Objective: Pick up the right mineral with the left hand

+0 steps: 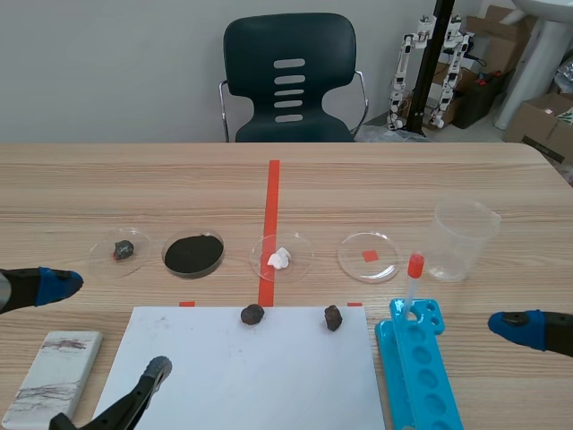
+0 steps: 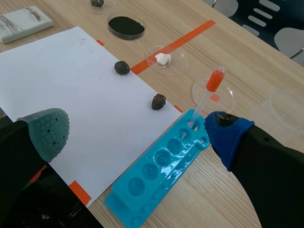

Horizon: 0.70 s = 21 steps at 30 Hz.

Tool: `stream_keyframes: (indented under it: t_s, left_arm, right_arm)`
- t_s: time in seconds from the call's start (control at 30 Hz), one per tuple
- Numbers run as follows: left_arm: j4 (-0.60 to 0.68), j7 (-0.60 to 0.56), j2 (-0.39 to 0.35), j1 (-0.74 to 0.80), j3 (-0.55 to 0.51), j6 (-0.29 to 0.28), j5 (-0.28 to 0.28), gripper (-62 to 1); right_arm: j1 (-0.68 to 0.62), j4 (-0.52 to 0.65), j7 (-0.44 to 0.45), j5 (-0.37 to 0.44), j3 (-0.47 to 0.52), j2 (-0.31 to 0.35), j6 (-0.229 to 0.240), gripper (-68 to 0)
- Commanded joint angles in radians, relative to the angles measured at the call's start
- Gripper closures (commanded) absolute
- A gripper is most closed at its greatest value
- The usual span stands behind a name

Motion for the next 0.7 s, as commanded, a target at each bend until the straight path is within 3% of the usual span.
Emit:
stream_keyframes:
  t_s: [0.0, 0.53, 0.67]
  left_arm:
    - [0.006, -0.021, 0.002, 0.000, 0.003, 0.005, -0.008, -62.3]
    - [0.006, -0.020, 0.003, -0.015, 0.006, -0.003, -0.008, -62.3]
    - [0.004, -0.006, 0.003, -0.075, 0.052, -0.023, -0.007, -62.3]
  right_arm:
    - [-0.002, 0.009, 0.014, 0.011, 0.005, 0.000, -0.003, -59.1]
    - [-0.002, 0.009, 0.014, 0.011, 0.005, 0.000, -0.003, -59.1]
    - [-0.002, 0.009, 0.014, 0.011, 0.005, 0.000, -0.003, -59.1]
